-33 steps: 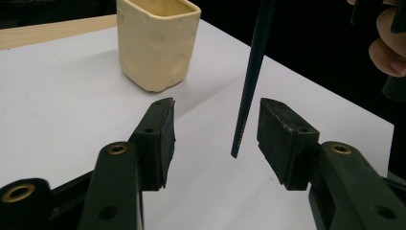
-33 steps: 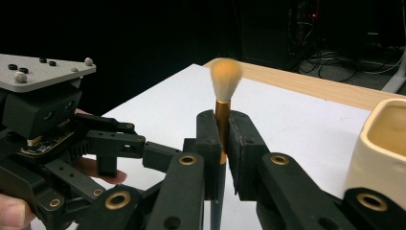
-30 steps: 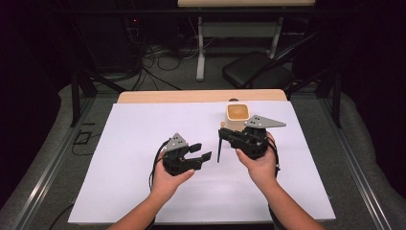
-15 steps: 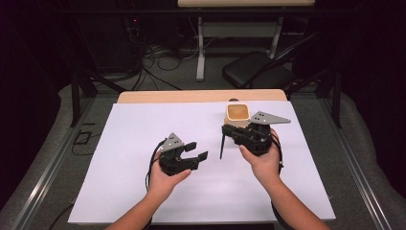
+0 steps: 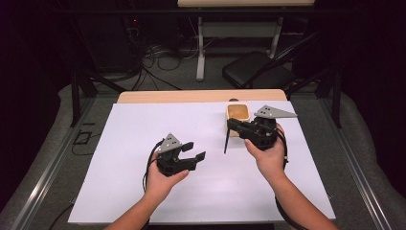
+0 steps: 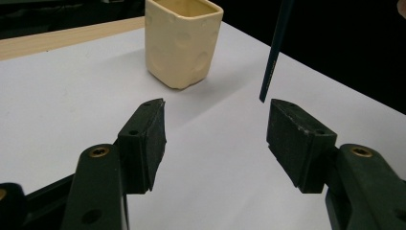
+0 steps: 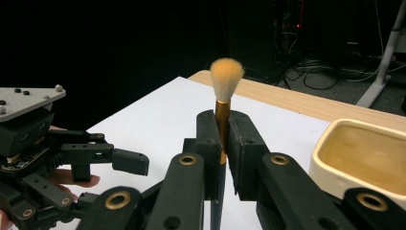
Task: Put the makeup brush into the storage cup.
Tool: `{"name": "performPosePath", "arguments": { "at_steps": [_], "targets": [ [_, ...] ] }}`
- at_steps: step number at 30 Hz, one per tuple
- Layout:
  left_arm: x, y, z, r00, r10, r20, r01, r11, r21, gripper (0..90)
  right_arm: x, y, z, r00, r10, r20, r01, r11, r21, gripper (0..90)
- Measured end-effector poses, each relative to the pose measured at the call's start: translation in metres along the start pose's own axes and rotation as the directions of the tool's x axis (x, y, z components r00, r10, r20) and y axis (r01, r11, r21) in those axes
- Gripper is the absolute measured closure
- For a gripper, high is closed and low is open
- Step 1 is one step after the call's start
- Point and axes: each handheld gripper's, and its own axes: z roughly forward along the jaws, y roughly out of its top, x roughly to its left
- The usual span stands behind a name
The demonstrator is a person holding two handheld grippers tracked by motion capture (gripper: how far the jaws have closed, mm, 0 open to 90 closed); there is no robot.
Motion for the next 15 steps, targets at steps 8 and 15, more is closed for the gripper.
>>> {"name": "performPosePath", "arguments": {
  "at_steps": [8, 15],
  "targets": [
    [0.002, 0.0, -0.002, 1.0, 0.0, -0.003, 0.0, 1.0, -0.007, 38.5, -0.005, 0.009, -0.004, 0.9998, -0.01, 0.017, 0.01, 1.0, -0.012, 83.5],
    [0.001, -0.002, -0.003, 1.0, 0.002, -0.004, -0.002, 1.0, -0.007, 38.5, -0.007, 0.018, -0.005, 0.9993, -0.019, 0.032, 0.02, 1.0, -0.022, 83.5]
  ]
}}
